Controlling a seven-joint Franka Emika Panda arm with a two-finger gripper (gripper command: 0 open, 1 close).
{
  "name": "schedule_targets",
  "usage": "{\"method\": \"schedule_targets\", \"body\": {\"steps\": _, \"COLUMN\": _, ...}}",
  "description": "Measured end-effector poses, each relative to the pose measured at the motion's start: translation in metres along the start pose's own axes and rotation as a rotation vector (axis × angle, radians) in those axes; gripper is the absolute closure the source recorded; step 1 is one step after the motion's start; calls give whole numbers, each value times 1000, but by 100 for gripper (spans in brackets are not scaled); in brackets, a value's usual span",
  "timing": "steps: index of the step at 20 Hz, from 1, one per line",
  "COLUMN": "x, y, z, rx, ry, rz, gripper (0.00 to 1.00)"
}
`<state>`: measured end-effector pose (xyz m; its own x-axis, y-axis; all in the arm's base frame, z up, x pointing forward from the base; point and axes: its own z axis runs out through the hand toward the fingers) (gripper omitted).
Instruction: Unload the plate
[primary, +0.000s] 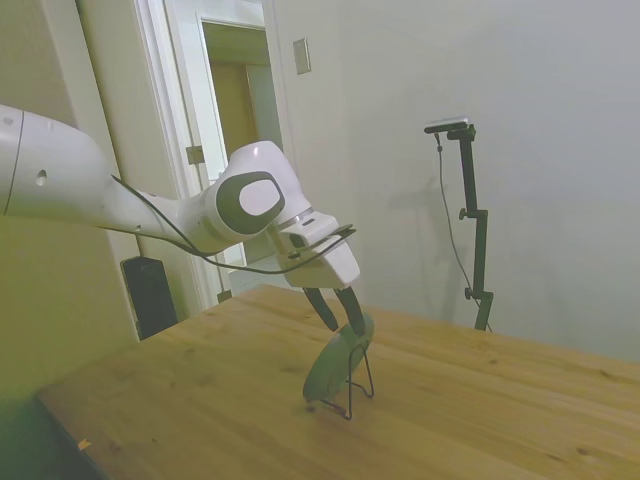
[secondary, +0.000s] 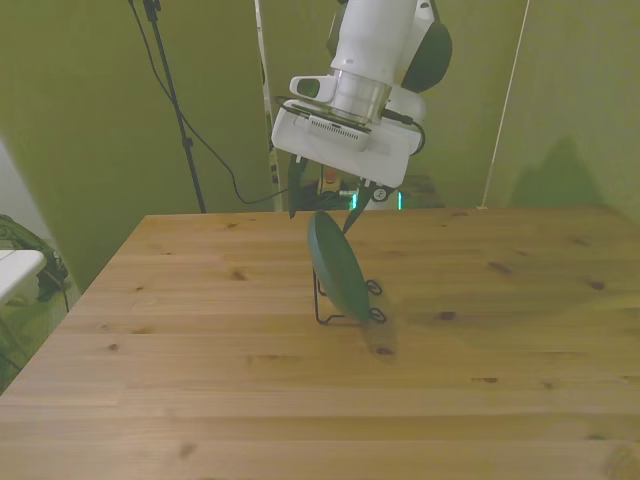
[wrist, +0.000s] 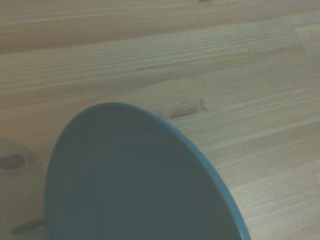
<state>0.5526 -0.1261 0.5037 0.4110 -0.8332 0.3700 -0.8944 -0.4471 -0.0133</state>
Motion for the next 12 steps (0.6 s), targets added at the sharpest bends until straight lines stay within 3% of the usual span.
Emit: {"method": "schedule_targets", "body": {"steps": 12, "x": -3, "y": 1, "z": 5, "rx": 3, "ry": 11, "rz": -13, "gripper": 100}}
